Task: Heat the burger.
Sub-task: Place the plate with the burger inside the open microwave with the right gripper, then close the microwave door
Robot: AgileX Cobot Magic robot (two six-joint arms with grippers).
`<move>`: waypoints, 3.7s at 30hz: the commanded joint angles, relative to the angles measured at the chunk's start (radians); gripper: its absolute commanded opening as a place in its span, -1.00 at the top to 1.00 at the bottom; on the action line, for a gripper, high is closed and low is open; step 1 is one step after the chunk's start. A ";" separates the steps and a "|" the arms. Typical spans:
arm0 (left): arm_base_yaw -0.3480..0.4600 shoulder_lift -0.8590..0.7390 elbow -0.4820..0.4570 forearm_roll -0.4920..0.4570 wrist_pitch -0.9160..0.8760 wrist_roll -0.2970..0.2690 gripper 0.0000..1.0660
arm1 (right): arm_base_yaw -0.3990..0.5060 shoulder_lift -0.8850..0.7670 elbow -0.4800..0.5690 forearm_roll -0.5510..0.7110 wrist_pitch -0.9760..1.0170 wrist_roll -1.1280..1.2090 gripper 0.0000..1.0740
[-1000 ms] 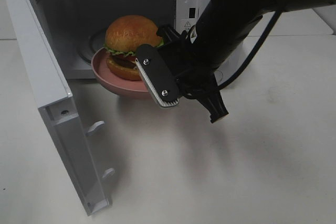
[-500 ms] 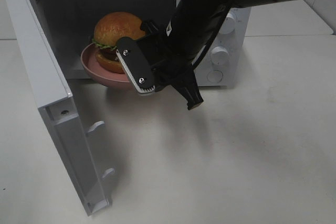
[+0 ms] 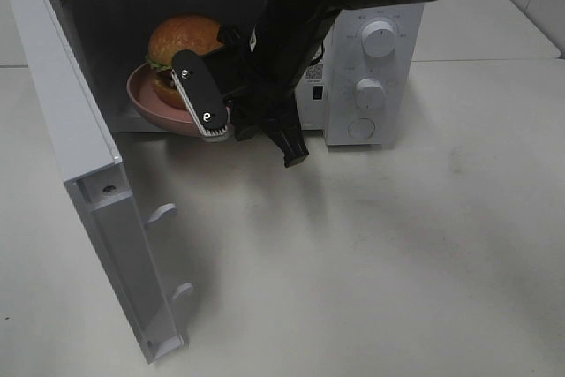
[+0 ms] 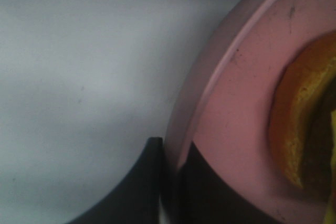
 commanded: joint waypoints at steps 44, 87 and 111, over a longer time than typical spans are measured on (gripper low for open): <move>-0.003 -0.025 0.004 0.001 -0.008 -0.004 -0.84 | -0.037 0.307 -0.458 -0.094 -0.021 0.102 0.35; -0.003 -0.025 0.004 0.001 -0.008 -0.004 -0.84 | -0.024 -0.196 0.286 -0.134 -0.263 0.360 -0.43; -0.003 -0.025 0.004 0.001 -0.008 -0.004 -0.84 | -0.024 -0.753 0.720 -0.138 -0.034 1.155 -0.42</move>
